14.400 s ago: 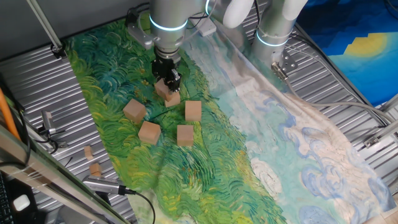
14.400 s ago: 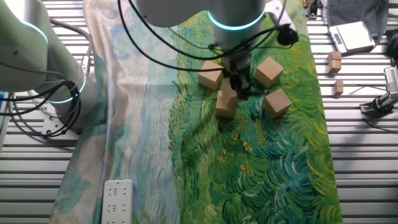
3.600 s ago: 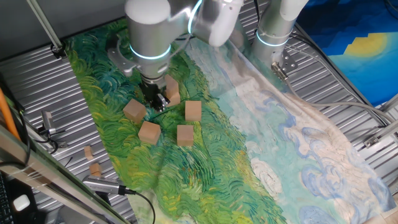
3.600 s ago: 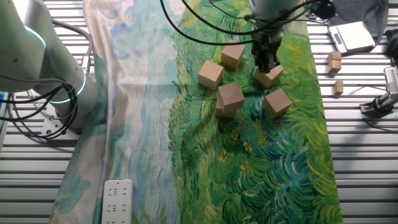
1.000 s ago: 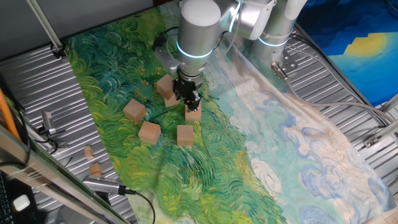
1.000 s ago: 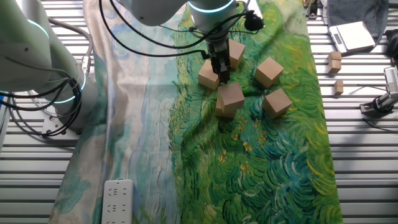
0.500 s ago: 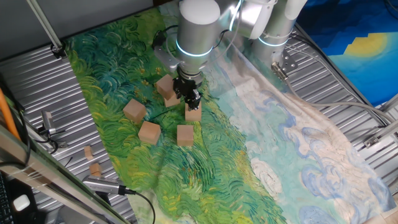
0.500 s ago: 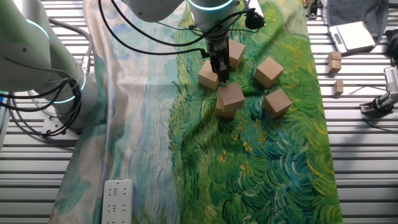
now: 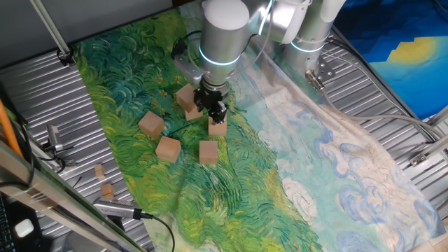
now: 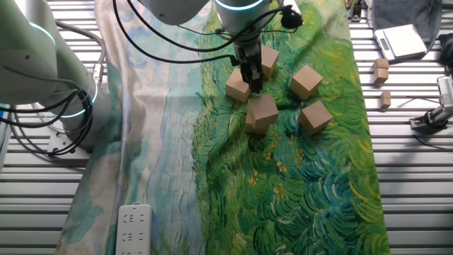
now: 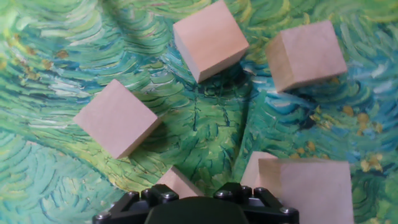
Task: Stack the blocks into a pyramid shape
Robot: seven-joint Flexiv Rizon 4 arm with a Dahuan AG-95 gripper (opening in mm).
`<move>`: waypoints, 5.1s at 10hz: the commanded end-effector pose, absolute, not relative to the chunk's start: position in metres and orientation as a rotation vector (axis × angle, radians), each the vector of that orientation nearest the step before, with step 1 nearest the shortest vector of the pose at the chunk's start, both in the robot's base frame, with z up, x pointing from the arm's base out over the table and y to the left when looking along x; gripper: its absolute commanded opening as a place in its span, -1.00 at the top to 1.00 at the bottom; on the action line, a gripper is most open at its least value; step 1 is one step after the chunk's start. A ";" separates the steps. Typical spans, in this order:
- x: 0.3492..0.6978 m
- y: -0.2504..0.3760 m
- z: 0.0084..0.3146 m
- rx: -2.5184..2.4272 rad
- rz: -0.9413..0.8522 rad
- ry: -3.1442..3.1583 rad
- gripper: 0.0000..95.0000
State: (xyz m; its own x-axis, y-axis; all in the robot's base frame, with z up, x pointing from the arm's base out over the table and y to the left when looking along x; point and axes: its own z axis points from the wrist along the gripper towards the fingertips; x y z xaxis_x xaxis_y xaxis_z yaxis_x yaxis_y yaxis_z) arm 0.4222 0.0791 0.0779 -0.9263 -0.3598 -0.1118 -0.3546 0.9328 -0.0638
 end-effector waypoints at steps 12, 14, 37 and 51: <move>0.422 0.079 0.078 -1.412 -0.067 2.679 -0.20; 0.422 0.079 0.078 -1.438 -0.010 2.711 -0.20; 0.456 0.006 0.142 -1.844 -0.026 2.509 -0.60; 0.449 -0.024 0.100 -1.844 -0.059 2.423 -0.20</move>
State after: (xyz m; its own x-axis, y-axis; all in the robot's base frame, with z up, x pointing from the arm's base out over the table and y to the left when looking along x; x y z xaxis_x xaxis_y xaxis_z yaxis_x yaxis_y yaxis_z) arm 0.4490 -0.0232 0.0995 -0.2641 -0.9630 -0.0536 -0.9595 0.2680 -0.0873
